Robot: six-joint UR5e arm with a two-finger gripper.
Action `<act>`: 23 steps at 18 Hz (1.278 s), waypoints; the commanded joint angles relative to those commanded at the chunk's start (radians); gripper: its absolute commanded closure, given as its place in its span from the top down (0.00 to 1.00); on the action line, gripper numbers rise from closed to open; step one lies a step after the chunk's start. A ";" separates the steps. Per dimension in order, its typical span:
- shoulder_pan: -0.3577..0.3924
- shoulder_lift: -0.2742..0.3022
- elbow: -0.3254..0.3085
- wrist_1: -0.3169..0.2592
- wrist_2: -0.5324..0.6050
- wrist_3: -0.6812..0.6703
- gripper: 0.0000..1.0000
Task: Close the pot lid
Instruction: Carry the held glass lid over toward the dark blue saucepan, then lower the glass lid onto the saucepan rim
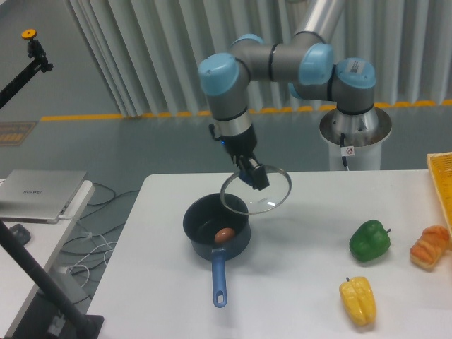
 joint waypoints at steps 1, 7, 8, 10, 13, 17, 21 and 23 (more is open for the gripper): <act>-0.011 -0.008 0.005 0.002 0.000 -0.003 0.50; -0.058 -0.034 0.025 0.003 0.011 -0.069 0.50; -0.061 -0.037 0.028 0.011 0.009 -0.077 0.50; -0.089 -0.051 0.032 0.043 0.009 -0.084 0.50; -0.109 -0.071 0.034 0.104 0.008 -0.104 0.50; -0.112 -0.084 0.034 0.153 0.002 -0.103 0.50; -0.121 -0.091 0.034 0.153 -0.005 -0.100 0.50; -0.123 -0.095 0.034 0.152 -0.006 -0.100 0.50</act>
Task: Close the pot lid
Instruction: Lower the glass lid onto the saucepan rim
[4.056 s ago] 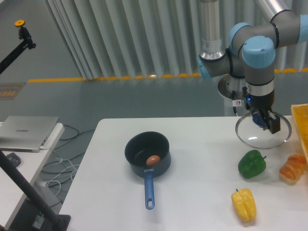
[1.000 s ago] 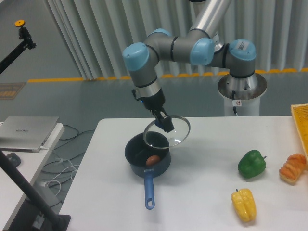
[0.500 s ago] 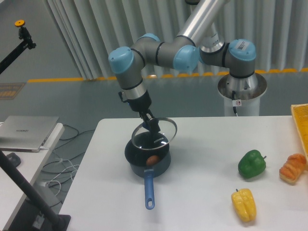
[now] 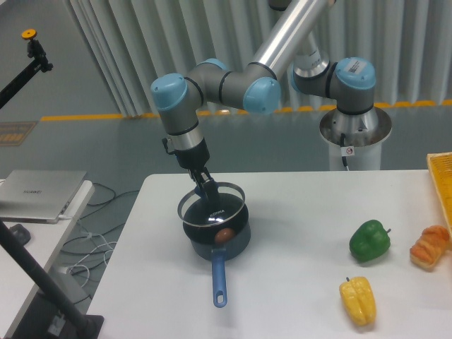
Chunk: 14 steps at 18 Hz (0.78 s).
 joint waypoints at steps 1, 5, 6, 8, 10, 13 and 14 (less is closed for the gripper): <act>0.000 -0.002 0.000 0.002 0.000 0.000 0.50; -0.002 -0.021 -0.003 0.000 -0.002 0.002 0.50; -0.002 -0.023 -0.005 0.000 -0.005 0.002 0.50; -0.002 -0.025 -0.008 -0.003 -0.009 0.005 0.49; -0.002 -0.025 -0.009 -0.006 -0.011 0.006 0.49; -0.002 -0.028 -0.014 -0.006 -0.015 0.008 0.49; -0.002 -0.028 -0.014 -0.006 -0.018 0.008 0.49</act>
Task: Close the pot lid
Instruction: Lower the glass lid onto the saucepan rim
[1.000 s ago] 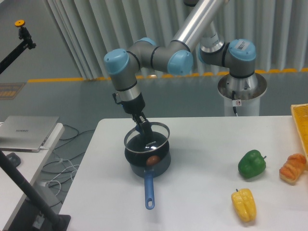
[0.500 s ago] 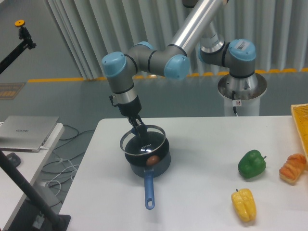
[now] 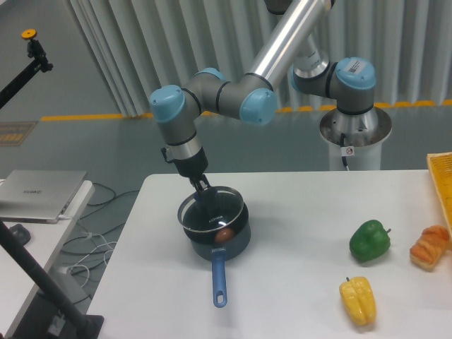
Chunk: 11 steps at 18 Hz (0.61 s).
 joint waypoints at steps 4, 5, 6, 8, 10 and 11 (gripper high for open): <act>0.005 -0.002 0.002 0.000 -0.005 0.002 0.49; 0.005 -0.003 0.002 0.000 -0.005 0.002 0.49; 0.006 -0.003 0.002 0.000 -0.005 0.002 0.49; 0.008 -0.002 0.002 0.000 -0.005 0.002 0.49; 0.009 -0.003 0.002 0.000 -0.005 0.002 0.49; 0.011 -0.006 0.002 0.000 -0.005 0.002 0.49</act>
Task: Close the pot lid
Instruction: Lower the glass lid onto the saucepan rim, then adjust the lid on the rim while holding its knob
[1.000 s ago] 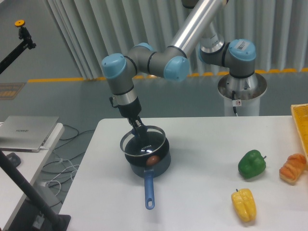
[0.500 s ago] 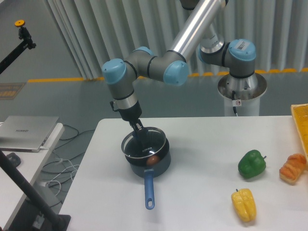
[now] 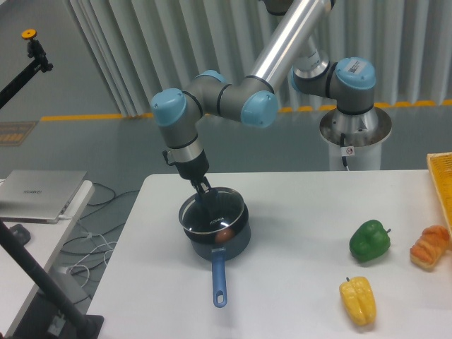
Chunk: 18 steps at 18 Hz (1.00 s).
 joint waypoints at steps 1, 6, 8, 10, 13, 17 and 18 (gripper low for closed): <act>0.000 0.000 0.000 0.000 0.000 0.002 0.49; 0.006 0.006 0.002 0.000 0.000 0.003 0.49; 0.008 0.006 0.002 0.000 0.000 0.003 0.49; 0.008 0.005 0.002 0.000 0.000 0.003 0.49; 0.009 0.003 0.002 0.000 0.000 0.003 0.49; 0.009 -0.002 0.002 0.003 0.002 0.003 0.49; 0.011 -0.003 0.002 0.005 0.002 0.003 0.49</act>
